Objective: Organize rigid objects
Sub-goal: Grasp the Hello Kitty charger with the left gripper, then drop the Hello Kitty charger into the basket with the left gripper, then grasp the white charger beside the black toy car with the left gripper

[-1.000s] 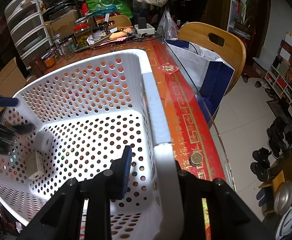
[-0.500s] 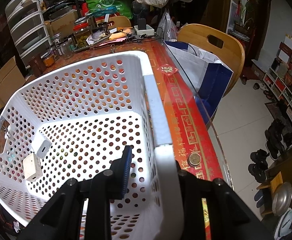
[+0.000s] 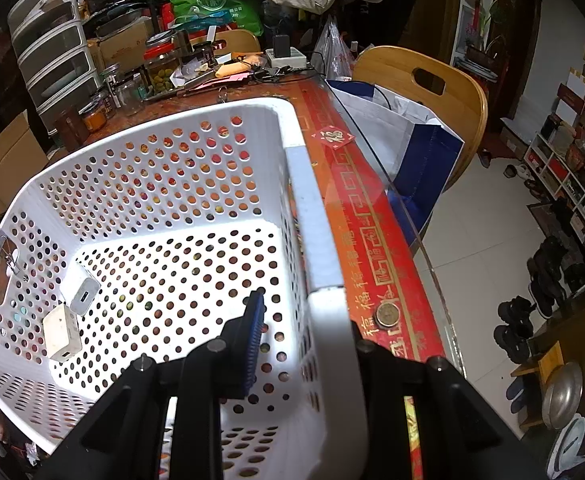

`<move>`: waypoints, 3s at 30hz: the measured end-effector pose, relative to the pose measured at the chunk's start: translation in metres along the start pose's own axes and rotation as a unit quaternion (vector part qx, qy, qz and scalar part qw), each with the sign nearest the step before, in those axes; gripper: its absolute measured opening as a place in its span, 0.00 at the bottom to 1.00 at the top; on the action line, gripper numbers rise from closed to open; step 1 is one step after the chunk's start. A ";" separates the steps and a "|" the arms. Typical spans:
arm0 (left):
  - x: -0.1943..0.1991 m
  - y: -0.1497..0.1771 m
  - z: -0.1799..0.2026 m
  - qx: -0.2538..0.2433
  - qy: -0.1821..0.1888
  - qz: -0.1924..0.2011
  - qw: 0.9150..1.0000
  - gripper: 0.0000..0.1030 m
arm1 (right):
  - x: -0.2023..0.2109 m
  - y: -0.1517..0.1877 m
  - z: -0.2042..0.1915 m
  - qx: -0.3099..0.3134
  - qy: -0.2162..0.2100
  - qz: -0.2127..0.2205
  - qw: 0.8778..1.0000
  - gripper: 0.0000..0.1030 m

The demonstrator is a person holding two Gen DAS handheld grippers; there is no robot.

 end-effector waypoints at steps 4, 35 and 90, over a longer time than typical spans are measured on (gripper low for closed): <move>0.011 0.000 0.001 -0.010 -0.004 0.019 1.000 0.35 | 0.000 0.000 0.000 0.000 0.000 0.000 1.000 0.25; 0.083 -0.163 0.056 -0.089 -0.030 0.099 0.991 0.35 | 0.000 0.000 -0.003 0.008 -0.013 0.005 1.000 0.25; 0.003 -0.070 -0.041 0.073 0.036 -0.052 0.995 0.93 | -0.003 0.000 -0.004 0.012 -0.015 -0.003 1.000 0.25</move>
Point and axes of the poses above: each gripper's, at about its wrist camera, not at the fingertips, and x roughly against the way its jaws point, z to its right, y to its underside, the point moved 8 cm from there along -x, roughly the way its jaws point, and after that the axes turned 5 degrees about y, right-handed, at the moved point
